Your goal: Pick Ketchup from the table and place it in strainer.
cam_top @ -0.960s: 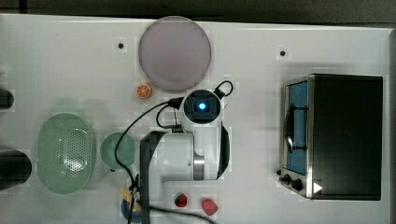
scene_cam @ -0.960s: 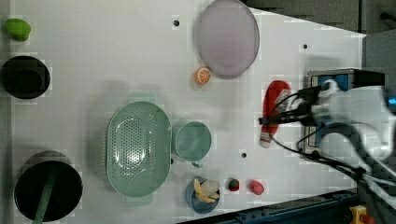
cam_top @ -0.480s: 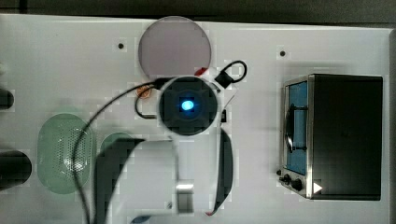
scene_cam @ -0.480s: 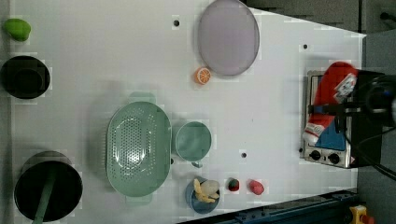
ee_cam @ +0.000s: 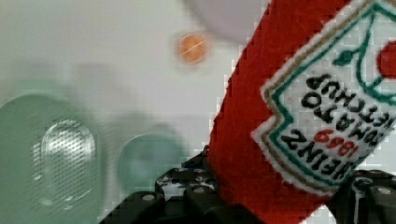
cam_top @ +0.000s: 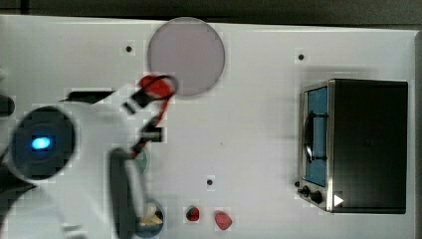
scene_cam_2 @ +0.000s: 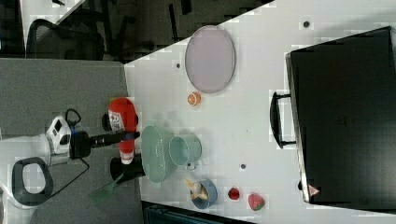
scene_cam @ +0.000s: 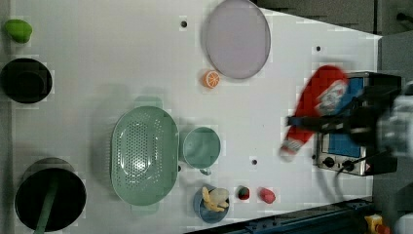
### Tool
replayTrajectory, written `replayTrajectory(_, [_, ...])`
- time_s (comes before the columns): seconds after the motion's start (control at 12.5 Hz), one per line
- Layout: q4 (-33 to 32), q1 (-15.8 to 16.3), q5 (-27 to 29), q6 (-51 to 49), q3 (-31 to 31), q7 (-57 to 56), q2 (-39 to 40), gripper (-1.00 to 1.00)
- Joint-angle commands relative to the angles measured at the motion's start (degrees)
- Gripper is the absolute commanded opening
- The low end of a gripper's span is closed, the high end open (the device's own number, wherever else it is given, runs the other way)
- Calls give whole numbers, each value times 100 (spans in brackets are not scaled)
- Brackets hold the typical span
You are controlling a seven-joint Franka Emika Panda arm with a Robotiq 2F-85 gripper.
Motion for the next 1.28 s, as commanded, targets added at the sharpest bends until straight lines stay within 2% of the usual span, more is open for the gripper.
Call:
replayTrajectory(0.08, [-42,258,-2,20,536,1337,308,23])
replayTrajectory(0.56, [-44,311,-22,1421,1558,2482,1335,23])
replayTrajectory(0.72, [-46,378,-145,1903,1707,3002,1787,23])
replayTrajectory(1.04, [-54,594,-744,2781,1700,3649,2669,23])
replayTrajectory(1.12, [-59,620,-745,2962,1697,3781,2864,27])
replayTrajectory(1.28, [-64,662,-858,3083,1689,3828,3154,68])
